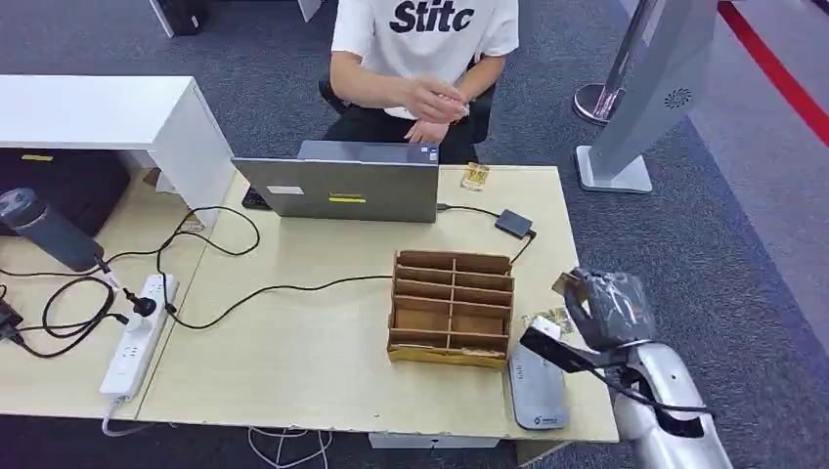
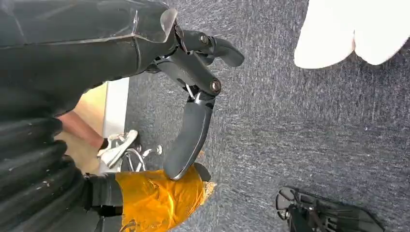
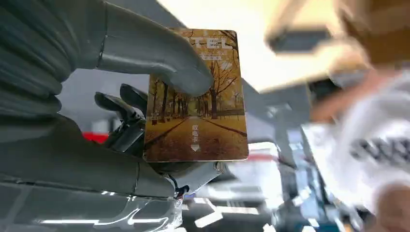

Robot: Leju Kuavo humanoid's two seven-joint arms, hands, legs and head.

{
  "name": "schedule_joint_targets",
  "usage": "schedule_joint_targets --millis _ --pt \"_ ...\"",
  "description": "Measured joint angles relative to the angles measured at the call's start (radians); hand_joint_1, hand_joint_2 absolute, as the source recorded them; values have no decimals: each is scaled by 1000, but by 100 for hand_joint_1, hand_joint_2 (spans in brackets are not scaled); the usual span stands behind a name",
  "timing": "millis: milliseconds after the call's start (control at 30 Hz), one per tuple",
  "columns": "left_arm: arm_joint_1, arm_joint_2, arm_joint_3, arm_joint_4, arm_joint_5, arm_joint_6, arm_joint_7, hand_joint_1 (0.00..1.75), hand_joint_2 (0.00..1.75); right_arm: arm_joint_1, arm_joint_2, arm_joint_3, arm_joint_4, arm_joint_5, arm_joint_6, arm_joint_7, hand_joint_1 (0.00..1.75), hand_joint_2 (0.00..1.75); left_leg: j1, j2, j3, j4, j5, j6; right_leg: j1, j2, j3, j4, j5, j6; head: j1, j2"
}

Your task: Pass the card to the sensor for recognition and then transmit it.

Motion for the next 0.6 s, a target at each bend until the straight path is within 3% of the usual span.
schedule_joint_targets --millis 167,300,467,600 --pt "-1 -1 -5 0 -18 -3 0 0 175 -164 11 156 -44 -2 69 30 175 175 0 0 0 0 1 -1 0 1 0 1 0 0 0 0" --pt "-3 -2 -21 0 -47 -16 -4 0 175 -345 52 293 -26 -33 160 82 175 175 0 0 0 0 2 -2 0 1 -1 2 1 -1 0 0" --pt "-23 -3 -46 0 -81 -30 6 0 175 -579 156 411 86 -113 272 132 175 175 1 1 0 0 3 -4 0 2 -3 4 1 -2 0 0" --pt "-39 -5 -61 0 -94 -36 9 0 175 -701 246 460 194 -156 310 141 175 175 1 1 0 0 4 -5 1 2 -3 4 2 -2 0 0"
